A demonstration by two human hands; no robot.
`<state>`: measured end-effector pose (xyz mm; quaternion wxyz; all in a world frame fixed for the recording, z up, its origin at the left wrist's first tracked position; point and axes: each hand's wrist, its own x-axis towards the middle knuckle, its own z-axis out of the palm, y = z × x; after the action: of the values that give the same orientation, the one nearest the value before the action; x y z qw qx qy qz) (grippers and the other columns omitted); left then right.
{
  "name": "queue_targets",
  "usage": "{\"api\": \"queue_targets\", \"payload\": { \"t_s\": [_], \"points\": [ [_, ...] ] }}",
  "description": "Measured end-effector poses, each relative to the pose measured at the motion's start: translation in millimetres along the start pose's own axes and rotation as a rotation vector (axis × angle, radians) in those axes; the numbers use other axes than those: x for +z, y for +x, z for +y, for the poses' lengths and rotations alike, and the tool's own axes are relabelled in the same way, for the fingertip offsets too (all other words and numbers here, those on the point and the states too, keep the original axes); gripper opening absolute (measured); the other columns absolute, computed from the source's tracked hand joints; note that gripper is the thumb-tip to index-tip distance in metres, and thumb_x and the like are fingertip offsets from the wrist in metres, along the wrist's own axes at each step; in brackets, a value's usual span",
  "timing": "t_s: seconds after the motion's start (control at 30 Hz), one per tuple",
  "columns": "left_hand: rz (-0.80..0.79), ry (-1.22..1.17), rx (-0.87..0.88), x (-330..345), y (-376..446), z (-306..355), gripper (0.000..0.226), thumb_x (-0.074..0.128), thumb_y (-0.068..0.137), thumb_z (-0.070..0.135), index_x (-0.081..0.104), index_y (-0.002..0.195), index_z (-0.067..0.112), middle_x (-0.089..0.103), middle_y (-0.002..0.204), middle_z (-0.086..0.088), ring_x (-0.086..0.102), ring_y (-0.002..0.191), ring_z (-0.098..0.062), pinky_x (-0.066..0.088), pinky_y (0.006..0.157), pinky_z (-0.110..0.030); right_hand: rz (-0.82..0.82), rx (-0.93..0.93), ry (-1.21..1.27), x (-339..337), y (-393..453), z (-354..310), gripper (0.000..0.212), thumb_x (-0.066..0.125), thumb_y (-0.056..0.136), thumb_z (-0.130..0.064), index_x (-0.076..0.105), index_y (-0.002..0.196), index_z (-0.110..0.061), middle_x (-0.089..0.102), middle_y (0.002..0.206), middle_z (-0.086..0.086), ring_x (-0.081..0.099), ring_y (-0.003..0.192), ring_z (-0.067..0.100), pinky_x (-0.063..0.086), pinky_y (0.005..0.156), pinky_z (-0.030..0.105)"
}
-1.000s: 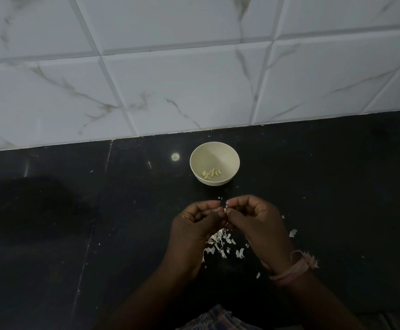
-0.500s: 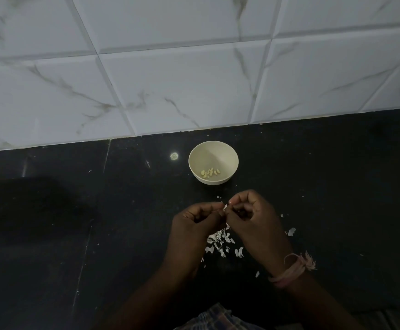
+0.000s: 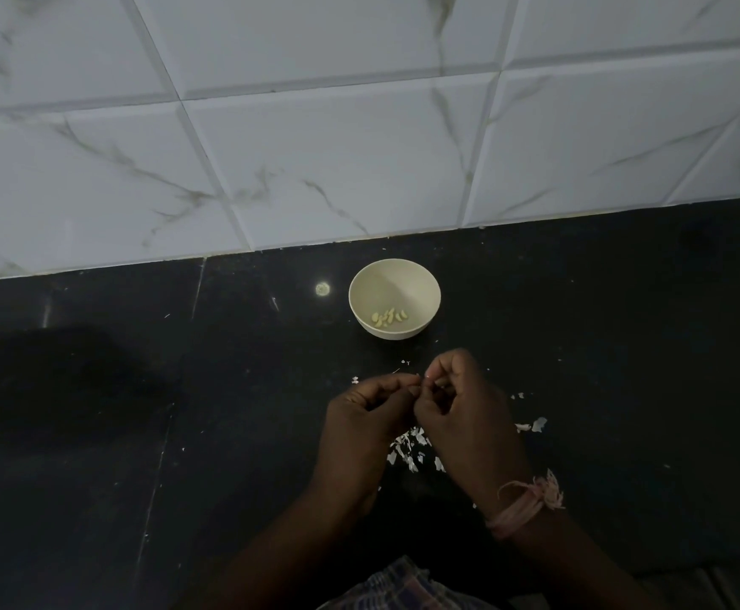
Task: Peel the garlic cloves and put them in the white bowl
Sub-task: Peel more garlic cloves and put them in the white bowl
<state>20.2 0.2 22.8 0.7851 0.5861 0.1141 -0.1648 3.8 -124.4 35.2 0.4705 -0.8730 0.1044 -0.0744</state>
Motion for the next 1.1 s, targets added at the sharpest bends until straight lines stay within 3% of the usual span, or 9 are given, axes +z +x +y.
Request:
{"api": "queue_targets", "payload": {
  "t_s": [0.27, 0.37, 0.6, 0.8, 1.03, 1.1],
  "points": [
    [0.054, -0.093, -0.029, 2, -1, -7, 0.018, 0.063, 0.096, 0.003, 0.073, 0.11, -0.002, 0.074, 0.105, -0.025, 0.071, 0.105, -0.042, 0.058, 0.093, -0.044, 0.039, 0.07, 0.098, 3, -3, 2, 0.026, 0.076, 0.086, -0.016, 0.055, 0.09, -0.031, 0.069, 0.084, -0.009, 0.068, 0.078, 0.002, 0.058, 0.071, 0.033],
    [0.026, -0.09, -0.035, 4, -5, -4, 0.016, 0.062, 0.096, 0.004, 0.075, 0.105, 0.001, 0.076, 0.1, -0.021, 0.075, 0.094, -0.032, 0.06, 0.08, -0.033, 0.052, 0.056, 0.061, 1, -4, 0, 0.029, 0.077, 0.082, -0.015, 0.054, 0.09, -0.031, 0.067, 0.082, -0.01, 0.066, 0.076, 0.001, 0.058, 0.069, 0.033],
    [0.018, -0.122, -0.059, 6, -6, -3, 0.018, 0.064, 0.094, 0.005, 0.076, 0.106, -0.002, 0.075, 0.104, -0.026, 0.071, 0.104, -0.042, 0.056, 0.097, -0.047, 0.023, 0.016, -0.012, -2, -4, -5, 0.03, 0.072, 0.081, -0.009, 0.051, 0.09, -0.029, 0.061, 0.081, -0.009, 0.06, 0.076, 0.001, 0.051, 0.065, 0.02],
    [-0.006, -0.127, -0.072, 6, -7, -2, 0.018, 0.063, 0.094, 0.005, 0.075, 0.104, -0.003, 0.076, 0.1, -0.024, 0.074, 0.091, -0.032, 0.061, 0.084, -0.037, 0.021, 0.0, -0.059, 1, -4, -3, 0.027, 0.068, 0.083, -0.007, 0.049, 0.089, -0.025, 0.061, 0.074, -0.005, 0.06, 0.064, 0.006, 0.049, 0.057, 0.024],
    [0.007, -0.302, -0.236, 1, 3, -6, 0.028, 0.064, 0.09, 0.003, 0.069, 0.114, -0.011, 0.071, 0.117, -0.027, 0.072, 0.1, -0.028, 0.061, 0.083, -0.029, -0.007, 0.171, 0.197, -1, 0, 2, 0.028, 0.071, 0.084, -0.009, 0.049, 0.091, -0.025, 0.067, 0.078, 0.001, 0.062, 0.062, 0.007, 0.046, 0.056, 0.018],
    [0.002, -0.351, -0.271, 0, 4, -5, 0.029, 0.065, 0.089, 0.002, 0.068, 0.114, -0.011, 0.072, 0.115, -0.025, 0.072, 0.091, -0.022, 0.061, 0.081, -0.025, -0.023, 0.225, 0.31, -4, 2, 2, 0.025, 0.07, 0.085, -0.007, 0.052, 0.093, -0.021, 0.07, 0.08, 0.004, 0.065, 0.062, 0.009, 0.052, 0.061, 0.024]
  ]
}}
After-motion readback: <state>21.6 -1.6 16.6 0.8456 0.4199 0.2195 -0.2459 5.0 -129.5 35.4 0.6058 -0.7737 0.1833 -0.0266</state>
